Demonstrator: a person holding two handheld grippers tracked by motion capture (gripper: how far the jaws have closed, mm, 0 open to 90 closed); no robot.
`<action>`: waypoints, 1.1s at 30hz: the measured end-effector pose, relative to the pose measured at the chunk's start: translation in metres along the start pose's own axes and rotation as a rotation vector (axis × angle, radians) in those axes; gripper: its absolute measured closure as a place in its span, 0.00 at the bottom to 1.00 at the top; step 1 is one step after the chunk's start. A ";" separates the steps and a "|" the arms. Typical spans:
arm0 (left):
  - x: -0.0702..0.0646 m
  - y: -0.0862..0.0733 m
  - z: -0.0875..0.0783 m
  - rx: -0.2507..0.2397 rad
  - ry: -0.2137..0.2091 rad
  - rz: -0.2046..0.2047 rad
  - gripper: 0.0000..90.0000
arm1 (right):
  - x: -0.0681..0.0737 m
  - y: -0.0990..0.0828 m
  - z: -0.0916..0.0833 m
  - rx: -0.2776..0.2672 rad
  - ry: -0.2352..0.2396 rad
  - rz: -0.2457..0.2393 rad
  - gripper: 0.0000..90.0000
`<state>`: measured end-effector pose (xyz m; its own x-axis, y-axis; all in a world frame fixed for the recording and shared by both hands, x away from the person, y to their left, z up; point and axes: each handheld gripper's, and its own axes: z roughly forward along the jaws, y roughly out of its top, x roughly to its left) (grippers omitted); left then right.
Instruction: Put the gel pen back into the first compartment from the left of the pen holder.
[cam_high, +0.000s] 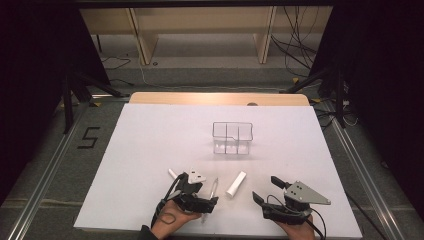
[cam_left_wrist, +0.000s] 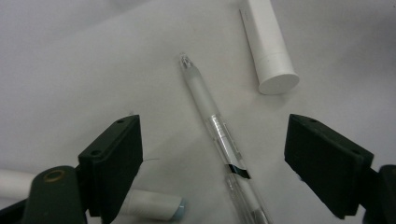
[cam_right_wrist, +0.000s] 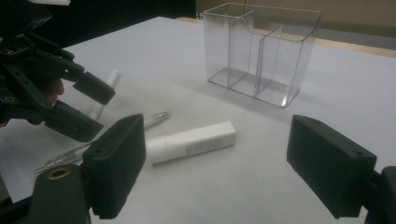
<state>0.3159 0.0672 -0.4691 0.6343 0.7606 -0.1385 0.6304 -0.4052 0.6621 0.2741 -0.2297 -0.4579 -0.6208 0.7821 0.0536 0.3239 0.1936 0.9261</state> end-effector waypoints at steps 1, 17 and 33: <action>-0.001 -0.001 0.000 0.003 -0.001 0.001 0.22 | 0.000 0.000 0.000 0.001 0.000 0.000 0.23; -0.014 -0.012 0.009 0.043 -0.016 0.039 0.49 | 0.003 0.000 0.002 0.002 0.010 -0.012 0.23; -0.021 -0.015 0.012 0.029 0.033 0.088 0.65 | 0.004 0.000 0.003 0.006 0.010 -0.013 0.23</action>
<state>0.2984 0.0511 -0.4847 0.6730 0.7375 -0.0561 0.5859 -0.4853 0.6491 0.2737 -0.2253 -0.4591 -0.6321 0.7735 0.0458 0.3204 0.2071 0.9244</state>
